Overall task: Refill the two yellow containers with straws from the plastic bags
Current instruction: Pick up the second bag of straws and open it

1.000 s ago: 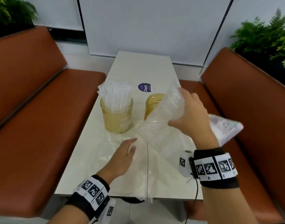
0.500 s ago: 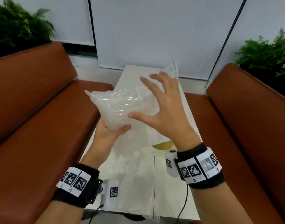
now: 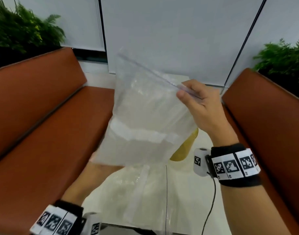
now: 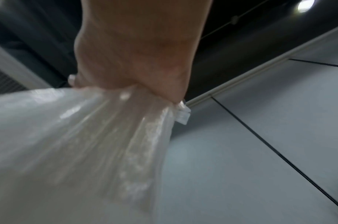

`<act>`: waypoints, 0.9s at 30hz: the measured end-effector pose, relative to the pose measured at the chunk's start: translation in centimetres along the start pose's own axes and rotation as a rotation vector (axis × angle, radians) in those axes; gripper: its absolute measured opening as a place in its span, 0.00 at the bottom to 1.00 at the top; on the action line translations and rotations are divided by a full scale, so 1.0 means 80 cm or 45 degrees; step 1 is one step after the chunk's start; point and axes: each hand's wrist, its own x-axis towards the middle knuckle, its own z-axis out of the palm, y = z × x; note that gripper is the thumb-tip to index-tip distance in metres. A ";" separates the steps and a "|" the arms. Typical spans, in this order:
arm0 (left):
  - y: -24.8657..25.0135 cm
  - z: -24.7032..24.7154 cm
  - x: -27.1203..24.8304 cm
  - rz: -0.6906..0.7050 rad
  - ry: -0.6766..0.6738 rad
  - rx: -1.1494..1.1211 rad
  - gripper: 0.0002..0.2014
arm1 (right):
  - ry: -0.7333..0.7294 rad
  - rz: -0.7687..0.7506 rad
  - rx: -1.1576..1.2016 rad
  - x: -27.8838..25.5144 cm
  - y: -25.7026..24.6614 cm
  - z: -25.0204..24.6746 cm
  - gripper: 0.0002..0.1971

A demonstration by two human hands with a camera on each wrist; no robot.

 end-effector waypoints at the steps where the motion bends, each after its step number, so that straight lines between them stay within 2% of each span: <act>1: -0.003 -0.013 0.000 0.027 0.030 0.103 0.16 | 0.002 -0.082 0.038 0.004 -0.003 0.002 0.23; 3: 0.001 -0.031 0.001 0.088 0.058 0.208 0.15 | -0.004 -0.208 0.075 0.009 -0.003 0.012 0.31; 6: 0.011 -0.048 0.006 0.191 0.033 0.350 0.17 | 0.004 -0.238 0.163 0.015 0.010 0.030 0.35; 9: 0.011 -0.071 0.015 0.188 -0.048 0.836 0.26 | 0.017 -0.183 0.217 0.017 0.026 0.043 0.36; 11: 0.018 -0.081 0.024 0.173 0.001 1.075 0.30 | -0.005 -0.179 0.198 0.013 0.029 0.052 0.31; 13: 0.031 -0.078 0.031 0.363 0.056 0.998 0.23 | -0.051 -0.206 0.150 0.004 0.031 0.065 0.28; 15: 0.052 -0.061 0.038 0.502 0.030 0.644 0.12 | -0.127 -0.246 0.107 -0.008 0.035 0.084 0.27; 16: 0.064 -0.049 0.042 0.474 0.020 0.498 0.08 | -0.160 -0.253 0.092 -0.016 0.038 0.094 0.27; 18: 0.083 -0.025 0.049 0.296 -0.002 0.329 0.11 | -0.200 -0.265 0.066 -0.031 0.045 0.111 0.26; 20: 0.093 -0.003 0.051 0.101 -0.158 0.347 0.17 | -0.197 -0.285 0.008 -0.047 0.057 0.126 0.25; 21: 0.093 0.008 0.050 0.061 -0.244 0.401 0.18 | -0.188 -0.292 -0.044 -0.055 0.064 0.133 0.25; 23: 0.086 0.029 0.049 0.079 -0.325 0.507 0.16 | -0.159 -0.302 -0.163 -0.070 0.076 0.143 0.25; 25: 0.075 0.041 0.050 0.087 -0.289 0.581 0.14 | -0.094 -0.318 -0.280 -0.084 0.082 0.148 0.23; 27: 0.069 0.047 0.050 0.085 -0.224 0.631 0.11 | 0.037 -0.272 -0.444 -0.094 0.076 0.146 0.15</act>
